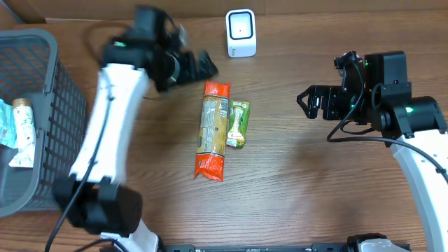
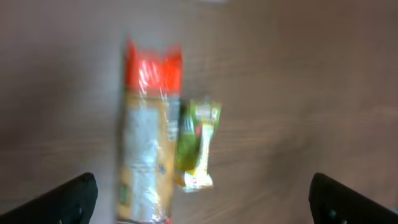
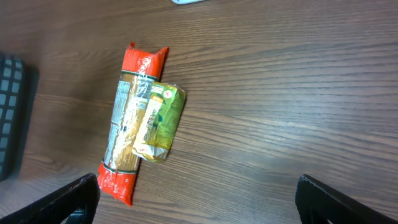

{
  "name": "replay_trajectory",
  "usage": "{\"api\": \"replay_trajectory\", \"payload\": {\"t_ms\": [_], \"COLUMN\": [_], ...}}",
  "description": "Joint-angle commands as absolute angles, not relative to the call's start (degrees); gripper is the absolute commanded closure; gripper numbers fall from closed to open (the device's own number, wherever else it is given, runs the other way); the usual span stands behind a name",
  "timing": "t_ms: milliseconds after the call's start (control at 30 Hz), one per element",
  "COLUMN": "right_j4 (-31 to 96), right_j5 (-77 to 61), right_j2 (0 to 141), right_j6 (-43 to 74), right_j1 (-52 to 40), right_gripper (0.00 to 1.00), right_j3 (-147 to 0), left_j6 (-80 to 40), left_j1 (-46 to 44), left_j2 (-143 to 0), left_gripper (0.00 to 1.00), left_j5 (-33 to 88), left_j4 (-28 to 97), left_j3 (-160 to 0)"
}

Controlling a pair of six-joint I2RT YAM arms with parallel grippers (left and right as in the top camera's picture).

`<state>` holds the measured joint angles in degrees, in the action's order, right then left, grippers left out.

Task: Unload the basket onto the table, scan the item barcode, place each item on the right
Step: 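Place the red-capped pasta pack beside the green packet, then reach into the basket and grasp the white leaf-print tube with left gripper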

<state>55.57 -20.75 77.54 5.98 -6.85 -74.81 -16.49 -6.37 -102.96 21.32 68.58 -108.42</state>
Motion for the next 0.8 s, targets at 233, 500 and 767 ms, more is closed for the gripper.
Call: {"api": "replay_trajectory", "payload": {"t_ms": [233,500,767], "right_j4": [55.4,55.4,55.5], "right_j5": [-21.1,-21.1,-21.1], "right_j2": [77.5,77.5,77.5], "right_j6": [5.9,5.9,5.9], "right_j1": [-7.2,-7.2,-7.2], "right_gripper": [0.00,0.00,0.00], "right_j3": [-76.2,-76.2,-76.2], "left_j6": [-7.8,-9.8,-9.0], "left_j1": [11.5,31.2,35.6], "left_j2": [-94.1,-95.5,-99.6], "left_gripper": [0.00,0.18,0.11], "left_j5": [-5.6,-8.2,-9.7], "left_j4": [86.1,84.1,70.9], "left_j3": [-128.0,-124.6,-115.7]}}
